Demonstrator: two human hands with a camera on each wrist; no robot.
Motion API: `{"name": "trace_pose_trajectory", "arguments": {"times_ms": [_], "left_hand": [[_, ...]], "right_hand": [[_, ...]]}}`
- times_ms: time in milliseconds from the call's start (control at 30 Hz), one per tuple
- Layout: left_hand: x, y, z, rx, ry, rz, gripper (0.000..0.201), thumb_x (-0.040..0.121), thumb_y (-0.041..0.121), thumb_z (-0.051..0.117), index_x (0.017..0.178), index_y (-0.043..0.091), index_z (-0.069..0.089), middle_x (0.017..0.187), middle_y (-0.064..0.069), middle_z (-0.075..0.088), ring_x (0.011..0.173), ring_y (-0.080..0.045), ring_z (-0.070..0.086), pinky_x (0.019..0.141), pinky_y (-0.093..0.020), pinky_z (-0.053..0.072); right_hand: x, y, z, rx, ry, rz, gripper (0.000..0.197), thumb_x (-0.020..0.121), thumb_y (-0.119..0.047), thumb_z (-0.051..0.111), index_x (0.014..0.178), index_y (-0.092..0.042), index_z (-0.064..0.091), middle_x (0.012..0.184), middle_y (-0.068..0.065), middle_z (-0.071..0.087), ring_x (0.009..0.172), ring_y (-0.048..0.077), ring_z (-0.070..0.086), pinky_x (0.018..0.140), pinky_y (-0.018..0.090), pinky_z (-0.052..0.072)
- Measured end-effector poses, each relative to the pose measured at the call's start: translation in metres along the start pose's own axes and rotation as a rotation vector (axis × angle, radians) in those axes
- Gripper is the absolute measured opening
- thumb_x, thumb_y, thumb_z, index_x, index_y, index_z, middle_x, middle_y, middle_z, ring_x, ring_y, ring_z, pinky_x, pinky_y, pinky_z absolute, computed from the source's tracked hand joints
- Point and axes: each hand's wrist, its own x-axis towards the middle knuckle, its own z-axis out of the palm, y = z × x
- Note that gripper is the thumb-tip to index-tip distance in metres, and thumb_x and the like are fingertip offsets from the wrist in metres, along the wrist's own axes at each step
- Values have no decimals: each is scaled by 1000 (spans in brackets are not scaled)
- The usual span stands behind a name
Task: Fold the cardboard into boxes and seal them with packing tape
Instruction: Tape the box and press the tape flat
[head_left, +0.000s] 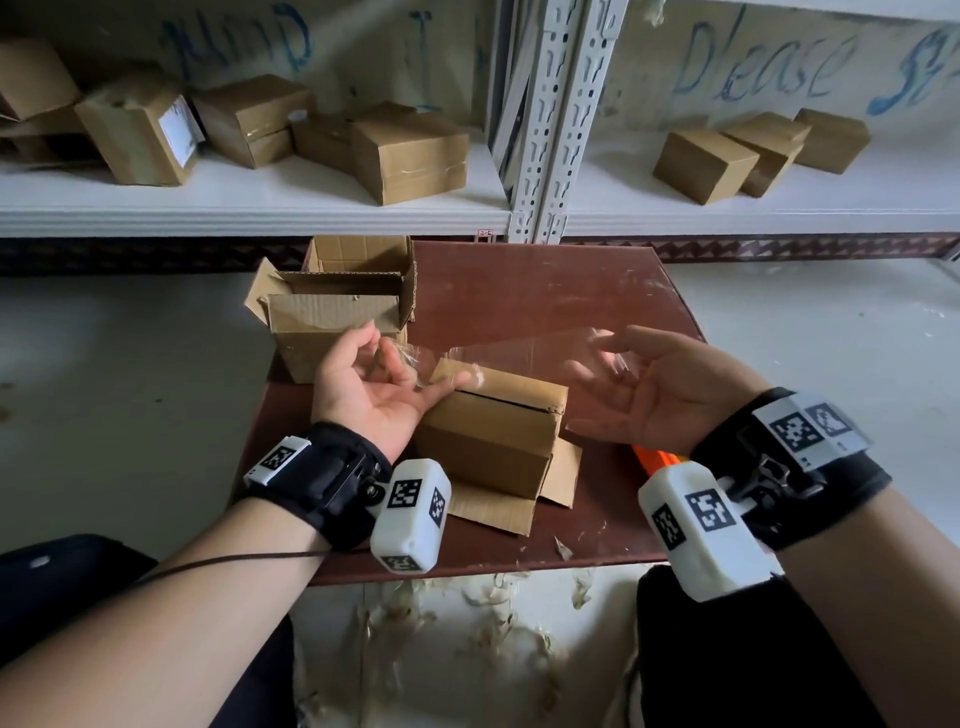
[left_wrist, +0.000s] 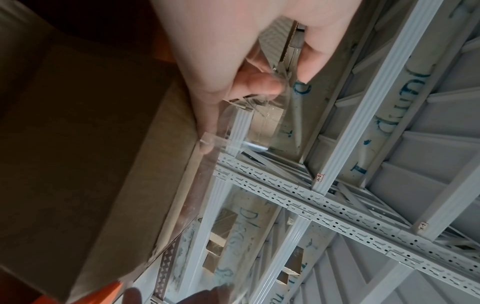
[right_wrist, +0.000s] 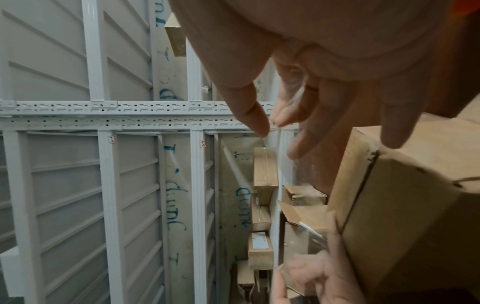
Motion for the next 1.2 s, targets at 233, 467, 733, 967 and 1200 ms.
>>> {"name": "trace_pose_trajectory", "arguments": {"times_ms": [233, 467, 733, 967, 1200], "left_hand": [[-2, 2, -3, -42, 19, -1, 17, 85, 13, 75, 89, 17, 59, 80, 7, 60, 60, -4, 55, 85, -84, 43], [-3, 6, -3, -65, 39, -2, 18, 86, 9, 73, 93, 15, 57, 75, 5, 61, 59, -5, 53, 83, -85, 43], [-5, 5, -2, -85, 71, -23, 20, 88, 9, 71, 99, 16, 56, 75, 4, 59, 55, -8, 51, 81, -85, 44], [-3, 7, -3, -83, 81, -31, 29, 89, 6, 69, 114, 14, 57, 72, 4, 58, 53, -6, 49, 85, -84, 43], [0, 6, -6, -90, 86, -46, 40, 91, 4, 69, 129, 10, 57, 70, 2, 59, 54, -5, 49, 87, -84, 42]], "right_hand": [[7, 28, -4, 122, 76, -18, 21, 96, -7, 62, 117, -10, 61, 89, 6, 71, 72, 15, 70, 92, 44, 61], [20, 54, -10, 241, 156, -87, 22, 93, 2, 64, 115, -2, 60, 105, 14, 70, 73, 17, 71, 81, 44, 64], [25, 72, -10, 364, 153, -127, 7, 98, -2, 58, 94, -1, 64, 86, 10, 72, 55, 11, 68, 96, 48, 57], [22, 78, -11, 397, 134, -120, 7, 99, -7, 59, 99, -2, 63, 82, 12, 73, 53, 12, 67, 94, 48, 58], [19, 80, -12, 379, 131, -143, 12, 97, -7, 60, 108, -9, 62, 78, 5, 78, 60, 13, 72, 99, 53, 56]]}}
